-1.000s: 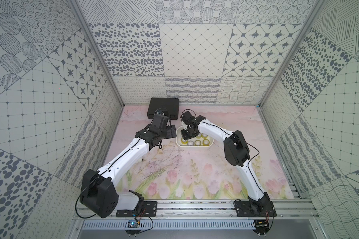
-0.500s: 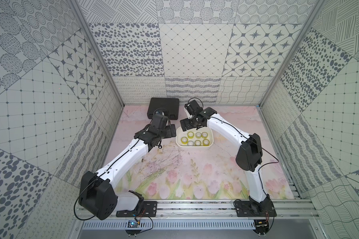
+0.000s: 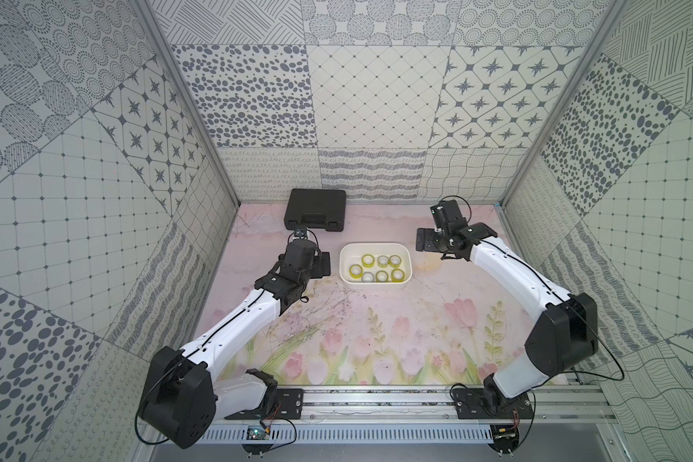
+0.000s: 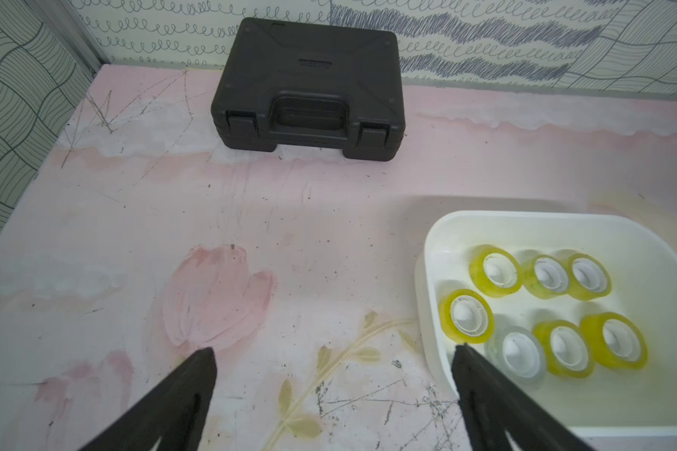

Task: Put the transparent tape into the storage box
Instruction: Reset both arms

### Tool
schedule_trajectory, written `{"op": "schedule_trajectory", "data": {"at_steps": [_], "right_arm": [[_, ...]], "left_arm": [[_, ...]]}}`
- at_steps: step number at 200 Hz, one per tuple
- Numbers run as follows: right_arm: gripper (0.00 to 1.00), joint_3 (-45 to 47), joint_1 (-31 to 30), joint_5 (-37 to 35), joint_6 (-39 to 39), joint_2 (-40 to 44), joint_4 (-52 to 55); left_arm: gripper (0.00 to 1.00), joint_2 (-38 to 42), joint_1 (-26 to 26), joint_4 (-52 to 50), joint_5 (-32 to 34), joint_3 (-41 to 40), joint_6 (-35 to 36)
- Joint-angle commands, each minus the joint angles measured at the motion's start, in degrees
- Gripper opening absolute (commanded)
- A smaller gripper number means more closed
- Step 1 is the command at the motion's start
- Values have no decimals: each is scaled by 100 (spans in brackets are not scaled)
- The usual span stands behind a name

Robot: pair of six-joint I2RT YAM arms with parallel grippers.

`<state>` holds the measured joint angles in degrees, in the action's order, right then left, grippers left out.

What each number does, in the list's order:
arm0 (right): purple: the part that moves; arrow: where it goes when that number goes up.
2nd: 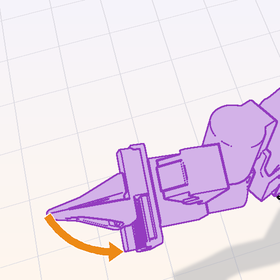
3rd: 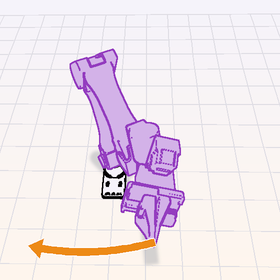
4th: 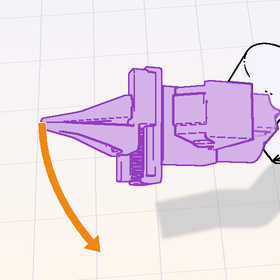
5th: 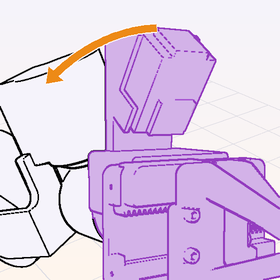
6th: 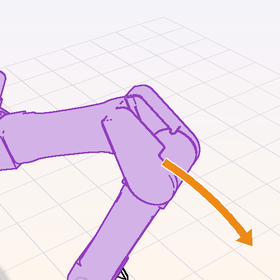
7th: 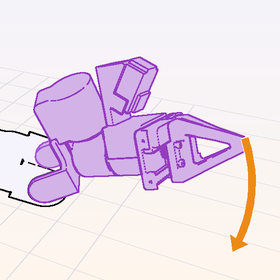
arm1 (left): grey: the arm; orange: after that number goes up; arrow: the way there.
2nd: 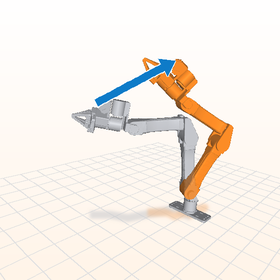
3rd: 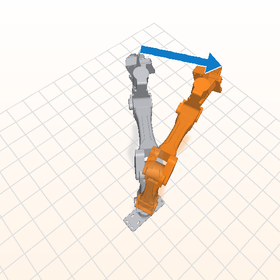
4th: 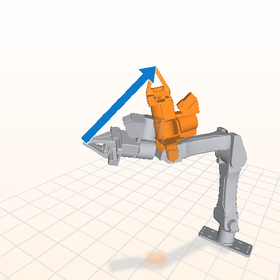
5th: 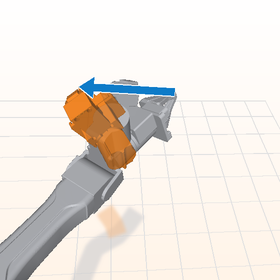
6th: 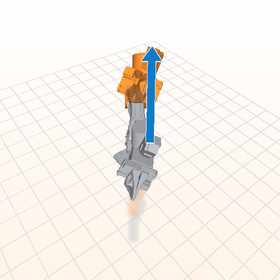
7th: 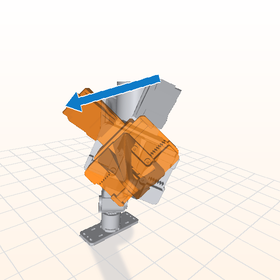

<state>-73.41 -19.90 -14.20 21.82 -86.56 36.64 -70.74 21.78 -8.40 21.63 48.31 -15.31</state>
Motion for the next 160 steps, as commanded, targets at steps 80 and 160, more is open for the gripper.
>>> {"op": "schedule_trajectory", "data": {"at_steps": [80, 160], "right_arm": [[96, 2655, 800, -205, -731, 1459, -3159], [96, 4207, 1357, -422, -1513, 1473, -5458]], "left_arm": [[99, -345, -1277, 3141, -534, -1726, 1188], [99, -1998, -1835, 6380, -1349, -2775, 1222]]}}
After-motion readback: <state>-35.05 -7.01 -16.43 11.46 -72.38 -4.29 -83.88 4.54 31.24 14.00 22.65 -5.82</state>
